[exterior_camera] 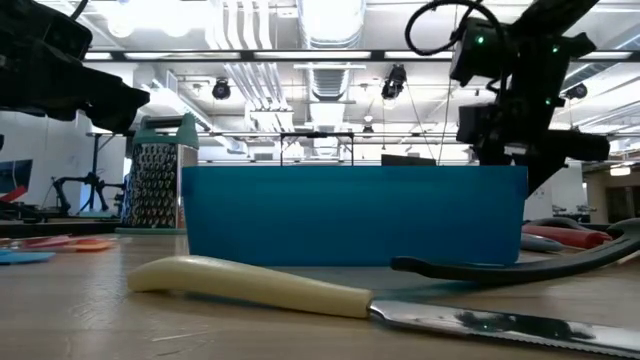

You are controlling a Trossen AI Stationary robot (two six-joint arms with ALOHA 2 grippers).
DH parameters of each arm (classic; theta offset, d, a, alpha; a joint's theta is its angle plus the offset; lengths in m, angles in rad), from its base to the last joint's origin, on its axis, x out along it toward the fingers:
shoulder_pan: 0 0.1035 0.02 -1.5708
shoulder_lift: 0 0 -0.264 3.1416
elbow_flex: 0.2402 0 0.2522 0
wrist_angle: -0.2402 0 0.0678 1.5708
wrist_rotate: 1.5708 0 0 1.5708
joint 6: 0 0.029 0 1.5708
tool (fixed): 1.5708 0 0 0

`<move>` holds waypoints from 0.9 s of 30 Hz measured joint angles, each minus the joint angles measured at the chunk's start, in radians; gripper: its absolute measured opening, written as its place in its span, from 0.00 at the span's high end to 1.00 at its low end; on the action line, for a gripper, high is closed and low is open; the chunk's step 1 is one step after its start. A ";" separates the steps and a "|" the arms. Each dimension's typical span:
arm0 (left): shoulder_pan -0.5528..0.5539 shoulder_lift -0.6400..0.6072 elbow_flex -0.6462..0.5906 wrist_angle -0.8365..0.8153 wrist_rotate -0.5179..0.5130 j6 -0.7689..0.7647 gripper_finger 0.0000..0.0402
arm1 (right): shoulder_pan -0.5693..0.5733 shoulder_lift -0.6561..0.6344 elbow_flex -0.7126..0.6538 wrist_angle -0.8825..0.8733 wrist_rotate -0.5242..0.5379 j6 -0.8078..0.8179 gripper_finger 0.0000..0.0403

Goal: Pick & Place Kitchen Items
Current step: Put the green knife into the red bin

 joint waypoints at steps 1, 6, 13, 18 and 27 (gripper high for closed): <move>0.000 0.000 0.000 0.000 0.000 0.000 0.50 | 0.000 0.004 -0.006 0.011 0.000 -0.007 0.46; 0.000 0.000 0.000 0.000 0.000 0.000 0.50 | -0.005 0.009 -0.051 0.101 0.010 -0.049 0.44; 0.000 0.000 0.000 0.000 0.000 0.000 0.50 | -0.036 0.008 -0.084 0.144 0.037 -0.051 0.44; 0.000 0.000 0.000 0.000 0.000 0.000 0.50 | -0.058 0.014 -0.120 0.183 0.038 -0.073 0.48; 0.000 0.000 0.000 0.000 0.000 0.000 0.50 | -0.078 0.060 -0.161 0.293 0.045 -0.101 0.56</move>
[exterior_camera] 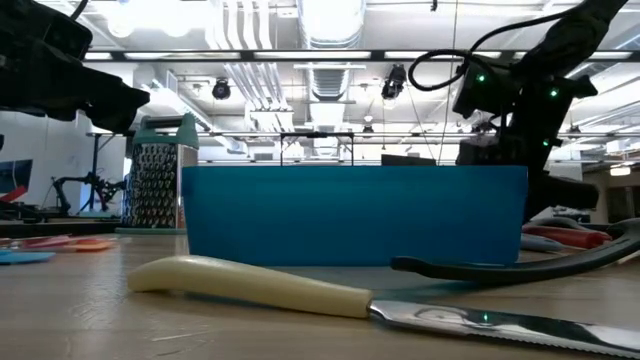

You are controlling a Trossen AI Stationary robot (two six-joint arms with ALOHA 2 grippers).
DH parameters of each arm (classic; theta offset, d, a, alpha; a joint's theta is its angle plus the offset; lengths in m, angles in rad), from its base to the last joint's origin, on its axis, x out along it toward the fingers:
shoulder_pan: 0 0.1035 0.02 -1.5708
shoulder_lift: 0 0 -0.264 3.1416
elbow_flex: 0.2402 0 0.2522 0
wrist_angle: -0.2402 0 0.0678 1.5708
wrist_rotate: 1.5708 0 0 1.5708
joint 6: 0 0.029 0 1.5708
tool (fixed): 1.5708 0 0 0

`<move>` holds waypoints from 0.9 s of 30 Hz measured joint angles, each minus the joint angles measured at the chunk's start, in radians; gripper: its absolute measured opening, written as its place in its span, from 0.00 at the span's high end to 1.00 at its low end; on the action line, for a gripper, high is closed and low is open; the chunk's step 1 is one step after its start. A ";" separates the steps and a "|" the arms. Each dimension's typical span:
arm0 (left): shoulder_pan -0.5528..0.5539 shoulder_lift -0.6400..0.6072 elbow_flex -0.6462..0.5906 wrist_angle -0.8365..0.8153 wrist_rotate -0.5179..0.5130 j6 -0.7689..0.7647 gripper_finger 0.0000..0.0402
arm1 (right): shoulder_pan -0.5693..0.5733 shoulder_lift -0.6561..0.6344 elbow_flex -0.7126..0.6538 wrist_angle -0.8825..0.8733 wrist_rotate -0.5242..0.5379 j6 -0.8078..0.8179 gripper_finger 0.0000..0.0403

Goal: Pick & Place Kitchen Items
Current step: Put the green knife into the red bin

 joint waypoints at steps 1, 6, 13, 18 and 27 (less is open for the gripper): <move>0.000 0.000 0.000 0.000 0.000 0.000 0.50 | 0.000 0.006 0.002 0.000 0.001 -0.002 0.57; 0.000 0.000 0.000 0.000 0.000 0.000 0.50 | 0.000 0.020 0.015 -0.005 0.010 -0.001 0.67; 0.000 0.000 0.000 0.000 0.000 0.000 0.50 | 0.000 0.019 0.039 -0.013 0.054 0.005 0.89; 0.000 0.000 0.000 0.000 0.000 0.000 0.50 | 0.000 0.013 0.079 -0.076 0.054 0.003 0.94; 0.000 0.000 0.000 0.000 0.000 0.000 0.50 | 0.002 -0.069 0.200 -0.208 0.130 0.006 0.93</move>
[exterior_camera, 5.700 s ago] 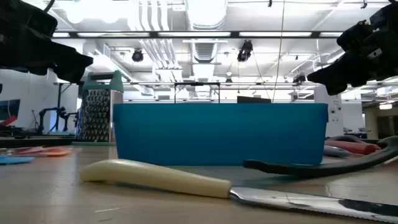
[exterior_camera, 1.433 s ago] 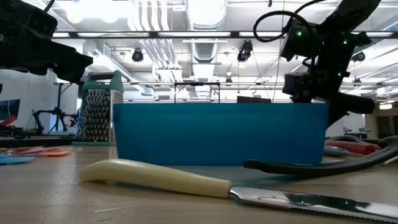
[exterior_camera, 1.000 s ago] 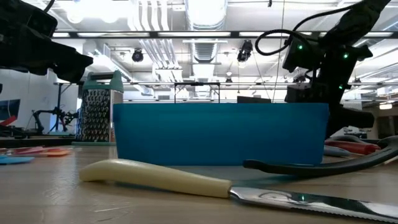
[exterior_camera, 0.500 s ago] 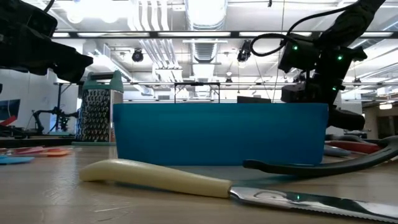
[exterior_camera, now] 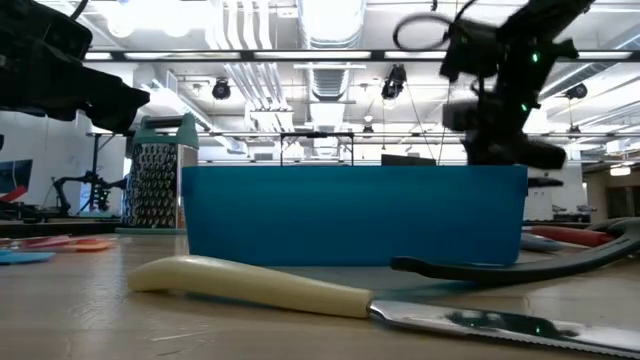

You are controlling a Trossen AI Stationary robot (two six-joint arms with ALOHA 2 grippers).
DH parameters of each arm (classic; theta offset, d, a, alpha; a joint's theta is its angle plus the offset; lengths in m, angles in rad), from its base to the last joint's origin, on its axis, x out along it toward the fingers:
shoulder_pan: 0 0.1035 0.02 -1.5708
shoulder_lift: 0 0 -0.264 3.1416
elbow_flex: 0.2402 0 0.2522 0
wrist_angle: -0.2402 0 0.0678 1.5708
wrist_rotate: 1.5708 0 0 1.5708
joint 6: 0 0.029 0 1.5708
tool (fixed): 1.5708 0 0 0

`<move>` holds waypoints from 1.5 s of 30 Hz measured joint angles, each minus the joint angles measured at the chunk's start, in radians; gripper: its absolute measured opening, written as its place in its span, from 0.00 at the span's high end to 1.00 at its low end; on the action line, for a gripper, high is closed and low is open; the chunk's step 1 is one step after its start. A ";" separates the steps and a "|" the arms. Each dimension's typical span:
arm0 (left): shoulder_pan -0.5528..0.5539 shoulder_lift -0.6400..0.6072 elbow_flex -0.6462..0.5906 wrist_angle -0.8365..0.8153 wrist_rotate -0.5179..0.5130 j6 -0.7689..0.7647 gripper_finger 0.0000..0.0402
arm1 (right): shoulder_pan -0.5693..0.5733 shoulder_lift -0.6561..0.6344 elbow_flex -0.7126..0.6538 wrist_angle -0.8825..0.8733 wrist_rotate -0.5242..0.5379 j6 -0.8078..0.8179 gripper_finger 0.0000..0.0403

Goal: Pick & Place Kitchen Items
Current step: Put the green knife into the red bin

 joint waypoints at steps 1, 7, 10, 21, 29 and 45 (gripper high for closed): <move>0.000 0.000 0.000 0.000 0.000 0.000 0.50 | 0.000 -0.012 0.017 -0.001 0.000 0.004 0.93; 0.000 0.000 0.000 0.000 0.000 0.000 0.50 | 0.000 -0.039 0.150 -0.009 -0.001 0.134 0.93; 0.000 0.000 0.000 0.000 0.000 0.000 0.50 | 0.002 -0.028 0.223 -0.015 -0.007 0.165 0.93; 0.000 0.000 0.000 0.000 0.000 0.000 0.50 | 0.024 0.086 0.455 -0.013 -0.090 0.155 0.93; 0.000 0.000 0.000 0.000 0.000 0.000 0.50 | 0.036 0.261 0.589 -0.009 -0.124 0.065 0.93; 0.000 0.000 0.000 0.000 0.000 0.000 0.50 | 0.040 0.649 0.784 -0.025 -0.172 0.017 0.93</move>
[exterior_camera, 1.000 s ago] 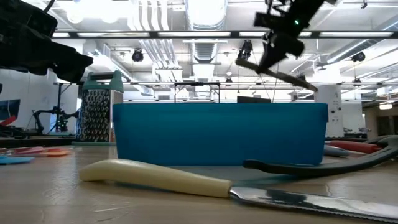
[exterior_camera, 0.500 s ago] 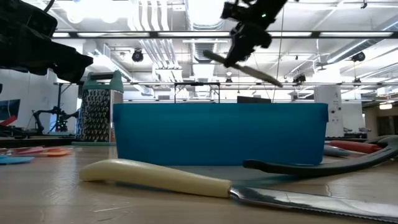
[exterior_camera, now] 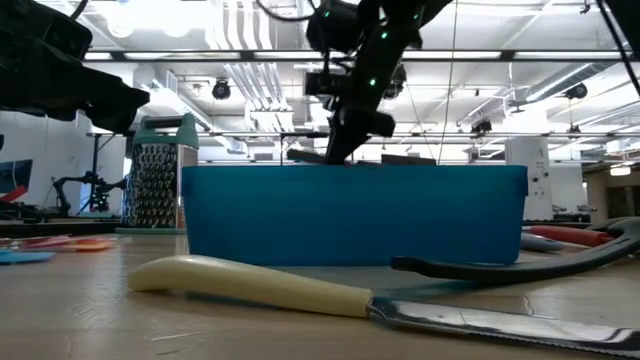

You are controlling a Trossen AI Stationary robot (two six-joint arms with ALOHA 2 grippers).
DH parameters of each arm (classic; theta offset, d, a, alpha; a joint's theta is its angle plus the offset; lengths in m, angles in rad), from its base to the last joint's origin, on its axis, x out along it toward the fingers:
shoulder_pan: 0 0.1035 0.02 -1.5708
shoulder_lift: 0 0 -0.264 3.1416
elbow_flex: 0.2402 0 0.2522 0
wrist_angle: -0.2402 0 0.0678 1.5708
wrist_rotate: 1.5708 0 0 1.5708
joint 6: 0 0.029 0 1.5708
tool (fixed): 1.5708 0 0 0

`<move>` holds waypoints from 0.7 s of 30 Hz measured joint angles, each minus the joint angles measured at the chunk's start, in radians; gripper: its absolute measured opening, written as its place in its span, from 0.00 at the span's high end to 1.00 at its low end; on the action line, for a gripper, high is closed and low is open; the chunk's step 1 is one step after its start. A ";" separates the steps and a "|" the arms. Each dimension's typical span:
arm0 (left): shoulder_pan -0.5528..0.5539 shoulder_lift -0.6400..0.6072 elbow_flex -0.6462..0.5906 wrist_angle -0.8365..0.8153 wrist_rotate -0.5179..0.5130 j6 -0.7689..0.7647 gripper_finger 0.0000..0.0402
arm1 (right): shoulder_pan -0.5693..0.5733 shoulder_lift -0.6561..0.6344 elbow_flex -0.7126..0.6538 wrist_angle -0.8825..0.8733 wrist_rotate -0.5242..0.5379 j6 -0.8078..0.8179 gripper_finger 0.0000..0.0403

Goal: Pick & Place Kitchen Items
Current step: Put the green knife into the red bin

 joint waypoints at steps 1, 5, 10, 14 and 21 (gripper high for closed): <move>0.000 0.000 0.000 0.000 0.000 0.000 0.50 | 0.000 0.015 0.009 0.002 0.000 0.000 0.93; 0.000 0.000 0.000 0.000 0.000 0.000 0.50 | -0.001 0.068 0.034 0.002 -0.060 -0.026 0.93; 0.000 0.000 0.000 0.000 0.000 0.000 0.50 | 0.000 0.110 0.058 0.001 -0.076 -0.048 0.93; 0.000 0.000 0.000 0.000 0.000 0.000 0.50 | -0.002 0.116 0.064 0.008 -0.075 -0.049 0.93; 0.000 0.000 0.000 0.000 0.000 0.000 0.50 | -0.001 0.118 0.065 0.054 -0.076 -0.065 0.93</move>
